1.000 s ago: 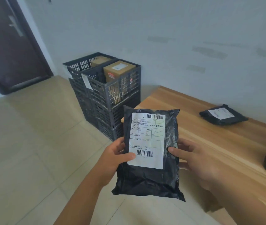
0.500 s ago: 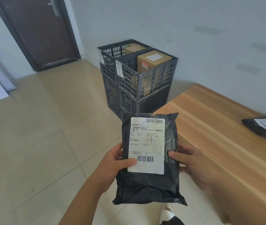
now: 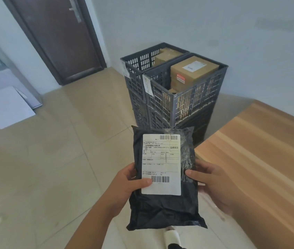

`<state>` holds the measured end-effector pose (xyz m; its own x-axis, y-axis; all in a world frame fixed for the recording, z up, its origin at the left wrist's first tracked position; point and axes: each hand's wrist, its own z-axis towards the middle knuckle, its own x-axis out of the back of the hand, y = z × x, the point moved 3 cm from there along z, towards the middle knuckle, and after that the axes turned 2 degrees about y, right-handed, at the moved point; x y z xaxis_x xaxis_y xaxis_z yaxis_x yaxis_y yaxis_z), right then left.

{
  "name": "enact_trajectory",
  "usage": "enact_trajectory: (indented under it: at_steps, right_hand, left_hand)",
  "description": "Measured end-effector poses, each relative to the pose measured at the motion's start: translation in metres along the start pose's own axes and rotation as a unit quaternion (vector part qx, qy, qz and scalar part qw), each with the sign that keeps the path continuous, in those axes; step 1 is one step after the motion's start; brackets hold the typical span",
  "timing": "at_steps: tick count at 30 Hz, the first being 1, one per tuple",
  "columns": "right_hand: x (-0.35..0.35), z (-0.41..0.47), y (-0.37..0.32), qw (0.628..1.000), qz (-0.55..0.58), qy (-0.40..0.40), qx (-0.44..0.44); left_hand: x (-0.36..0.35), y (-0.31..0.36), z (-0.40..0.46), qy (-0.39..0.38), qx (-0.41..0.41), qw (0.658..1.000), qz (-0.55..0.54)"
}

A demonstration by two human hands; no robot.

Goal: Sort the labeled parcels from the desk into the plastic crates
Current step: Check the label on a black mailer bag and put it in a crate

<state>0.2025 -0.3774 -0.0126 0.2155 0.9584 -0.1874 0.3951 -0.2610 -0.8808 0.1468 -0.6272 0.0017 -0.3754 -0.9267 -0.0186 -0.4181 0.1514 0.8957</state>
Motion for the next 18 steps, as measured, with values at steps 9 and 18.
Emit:
enact_trajectory:
  at_steps: [9, 18]
  right_hand:
    - [-0.015, 0.136, -0.047, 0.999, -0.011, -0.023, -0.044]
    - [-0.042, 0.26, -0.1, 0.999, -0.033, 0.004, -0.032]
  left_hand:
    - [0.033, 0.053, 0.105, 0.052, 0.008, 0.999, 0.008]
    - [0.089, 0.101, 0.245, 0.023, 0.011, 1.0, 0.007]
